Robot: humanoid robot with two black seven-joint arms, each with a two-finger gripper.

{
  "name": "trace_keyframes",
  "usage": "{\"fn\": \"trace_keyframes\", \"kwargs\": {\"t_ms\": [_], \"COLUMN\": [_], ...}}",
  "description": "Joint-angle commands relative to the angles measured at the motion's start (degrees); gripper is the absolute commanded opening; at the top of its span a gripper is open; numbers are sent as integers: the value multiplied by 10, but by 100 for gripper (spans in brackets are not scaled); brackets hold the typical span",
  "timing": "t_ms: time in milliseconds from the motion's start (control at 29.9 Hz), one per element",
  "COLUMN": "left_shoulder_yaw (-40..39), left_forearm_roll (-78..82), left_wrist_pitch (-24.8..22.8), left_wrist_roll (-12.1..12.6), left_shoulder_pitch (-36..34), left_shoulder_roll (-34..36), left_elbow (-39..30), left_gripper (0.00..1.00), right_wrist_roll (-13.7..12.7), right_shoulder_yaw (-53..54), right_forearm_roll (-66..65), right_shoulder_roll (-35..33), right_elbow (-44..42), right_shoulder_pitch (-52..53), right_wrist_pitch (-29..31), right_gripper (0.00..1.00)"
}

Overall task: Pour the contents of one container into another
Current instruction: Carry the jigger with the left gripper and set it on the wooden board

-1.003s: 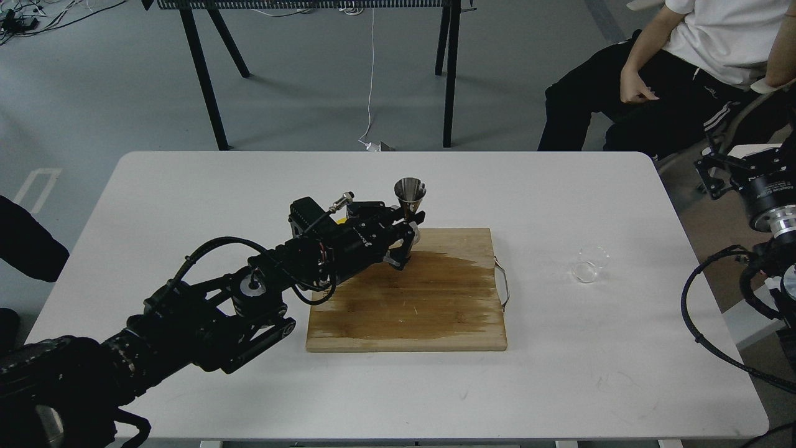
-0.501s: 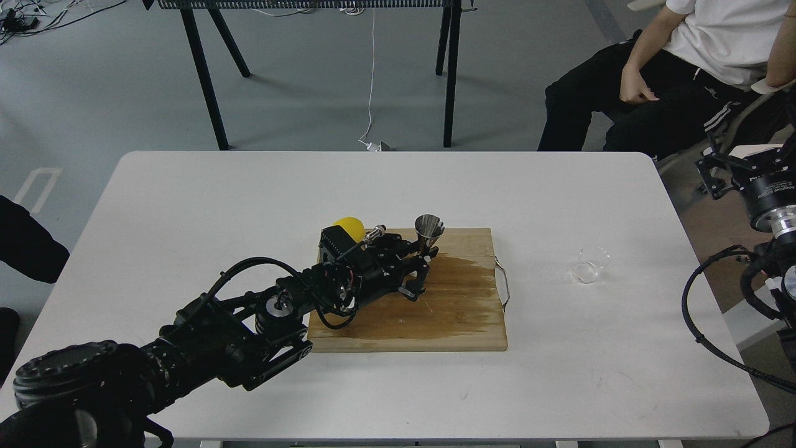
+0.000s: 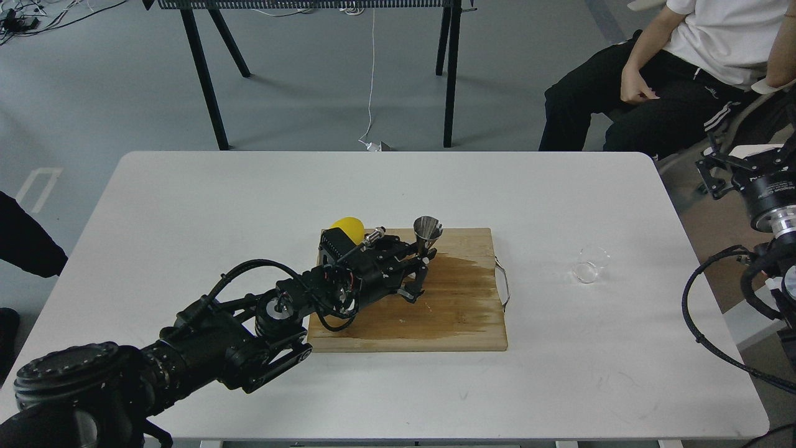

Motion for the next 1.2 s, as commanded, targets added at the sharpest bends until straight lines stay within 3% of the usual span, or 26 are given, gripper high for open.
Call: {"fn": "trace_keyframes", "kwargs": {"t_ms": [0,334,501,735,903,1170], "left_shoulder_yaw": [5,12,13,13,14,19], "left_forearm_roll": [0,0,0,0,0,0], "left_wrist_pitch": [0,0,0,0,1,4], "left_wrist_roll": [0,0,0,-1,-6,-9], "left_shoulder_pitch": [1,-2,-4,-6,-1,2], "left_shoulder_roll": [0,0,0,0,0,43], "left_elbow": [0,-1,0,-1,-9,-38], "left_gripper": [24,29,40,45,73,81], "right_wrist_roll": [0,0,0,0,0,0], "right_shoulder_yaw": [-1,-2,-2,-1,-1,0], "right_forearm_roll": [0,0,0,0,0,0], "right_shoulder_roll": [1,1,3,3,2,2], "right_elbow": [1,-1,-1,-3,-5,-5], "right_shoulder_pitch": [0,-3,-3,-3,-2,-2], "right_wrist_pitch": [0,0,0,0,0,0], "right_gripper": [100,100,100,100,100,100]}}
